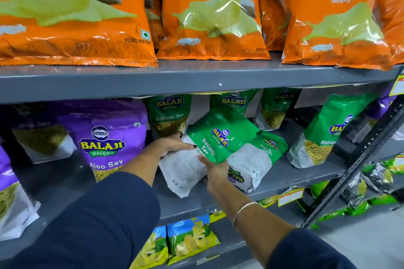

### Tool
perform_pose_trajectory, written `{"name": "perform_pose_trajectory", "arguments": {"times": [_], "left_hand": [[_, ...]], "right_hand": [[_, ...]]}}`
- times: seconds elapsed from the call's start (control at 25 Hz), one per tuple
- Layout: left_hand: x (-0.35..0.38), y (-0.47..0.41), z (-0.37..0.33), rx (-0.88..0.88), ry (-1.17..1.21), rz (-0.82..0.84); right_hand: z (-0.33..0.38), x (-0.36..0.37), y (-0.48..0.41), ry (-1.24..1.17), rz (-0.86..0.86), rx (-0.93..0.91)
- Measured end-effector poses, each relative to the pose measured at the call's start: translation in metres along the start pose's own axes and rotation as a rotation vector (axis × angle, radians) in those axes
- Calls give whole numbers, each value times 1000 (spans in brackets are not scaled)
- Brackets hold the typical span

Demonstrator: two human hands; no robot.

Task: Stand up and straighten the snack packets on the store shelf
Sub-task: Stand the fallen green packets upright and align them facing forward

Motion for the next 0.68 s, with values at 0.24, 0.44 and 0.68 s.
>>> {"name": "perform_pose_trajectory", "arguments": {"times": [0.24,0.44,0.68], "left_hand": [[-15,34,-8,166,332,-87],[-13,44,0,133,320,-97],[-23,62,8,-118,-108,-69]], "right_hand": [[52,24,-15,353,265,-248],[53,26,-18,526,328,-308],[72,15,-17,1021,16,-477]]}}
Point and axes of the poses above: each hand's wrist, its own y-axis away from the middle knuckle, its own x-axis out of the palm, z = x × y, the point moved 10 cm from there along -y, towards the middle knuckle, and after that the axes turned 3 degrees about x, right-handed, at the moved point
